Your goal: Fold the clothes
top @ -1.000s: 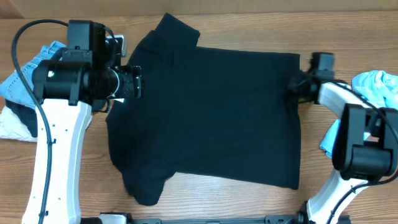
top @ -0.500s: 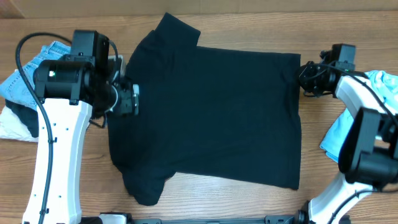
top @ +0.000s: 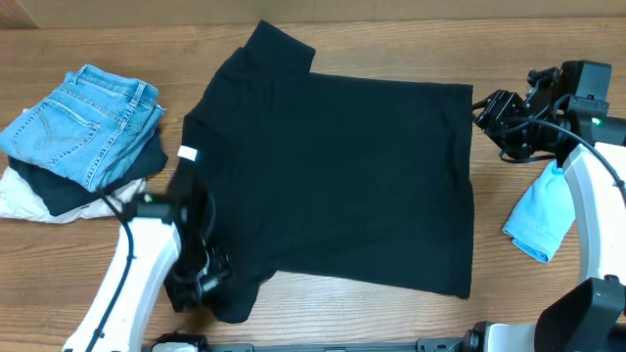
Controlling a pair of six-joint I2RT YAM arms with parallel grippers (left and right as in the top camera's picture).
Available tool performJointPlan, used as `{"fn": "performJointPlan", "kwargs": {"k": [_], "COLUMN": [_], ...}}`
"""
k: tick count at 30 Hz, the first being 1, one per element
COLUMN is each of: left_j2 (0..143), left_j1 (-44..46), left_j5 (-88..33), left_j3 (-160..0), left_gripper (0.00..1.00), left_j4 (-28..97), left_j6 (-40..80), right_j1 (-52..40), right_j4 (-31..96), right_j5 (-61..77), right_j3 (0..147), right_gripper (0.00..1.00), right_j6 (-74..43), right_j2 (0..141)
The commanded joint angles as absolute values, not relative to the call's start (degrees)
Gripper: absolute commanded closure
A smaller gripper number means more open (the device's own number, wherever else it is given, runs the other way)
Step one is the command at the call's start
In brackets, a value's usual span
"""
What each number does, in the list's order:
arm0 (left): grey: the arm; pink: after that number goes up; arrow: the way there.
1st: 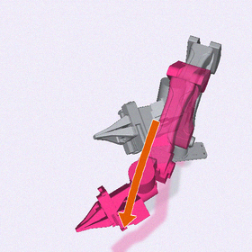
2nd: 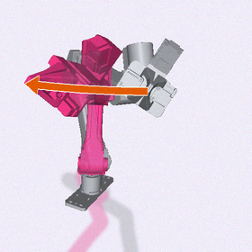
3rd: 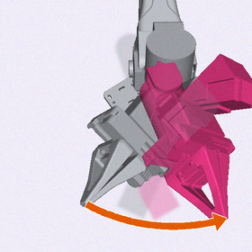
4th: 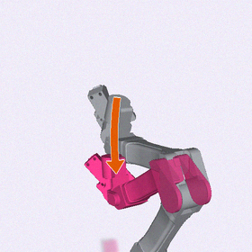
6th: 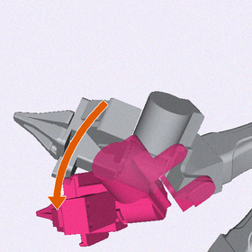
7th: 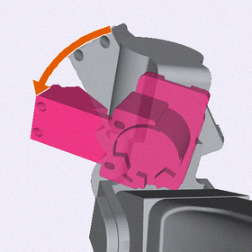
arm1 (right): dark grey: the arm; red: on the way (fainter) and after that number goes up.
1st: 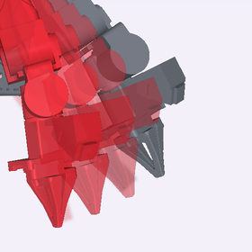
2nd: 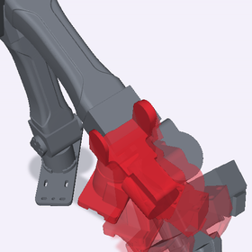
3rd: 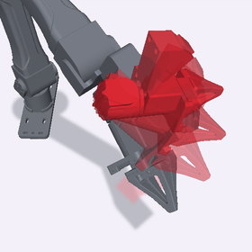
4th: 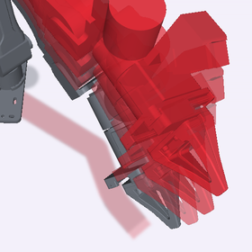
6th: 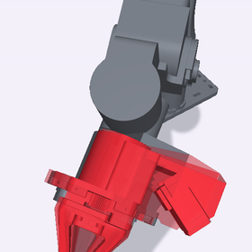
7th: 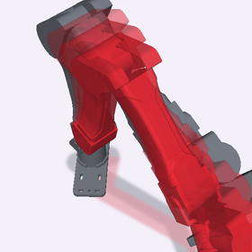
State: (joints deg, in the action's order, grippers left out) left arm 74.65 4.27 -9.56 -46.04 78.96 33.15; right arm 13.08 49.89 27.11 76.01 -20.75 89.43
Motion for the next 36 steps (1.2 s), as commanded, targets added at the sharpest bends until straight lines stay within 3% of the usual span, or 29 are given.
{"fn": "performJointPlan", "kwargs": {"k": [1,6,10,15,23,29,36], "left_j2": [72.88,72.93,72.95,72.95,72.95,74.00,81.69], "left_j1": [4.16,4.16,4.16,4.16,4.16,4.16,4.16], "left_j5": [-19.66,-20.75,-18.04,-16.60,-15.14,-5.76,-5.34], "left_j3": [-34.81,-24.93,-24.01,-28.60,-53.28,-58.37,-58.35], "left_gripper": [0.30,0.39,0.76,0.94,0.96,0.95,0.96], "left_j4": [73.17,62.00,55.66,56.66,69.21,63.13,56.27], "left_j6": [36.23,38.39,38.81,38.76,31.59,29.67,27.16], "right_j1": [13.26,13.26,13.23,13.23,13.23,13.23,13.23], "right_j4": [50.33,51.59,53.08,53.52,54.17,54.19,54.41], "right_j5": [27.09,27.09,27.09,27.09,27.05,27.07,27.07], "right_j3": [76.95,76.95,76.95,76.95,76.95,76.95,76.95], "right_gripper": [0.38,0.37,0.37,0.37,0.36,0.36,0.36], "right_j6": [-19.46,-19.44,-18.96,-18.59,-17.52,-17.52,-17.50], "right_j2": [88.73,88.73,88.73,88.73,88.73,88.73,88.73]}}
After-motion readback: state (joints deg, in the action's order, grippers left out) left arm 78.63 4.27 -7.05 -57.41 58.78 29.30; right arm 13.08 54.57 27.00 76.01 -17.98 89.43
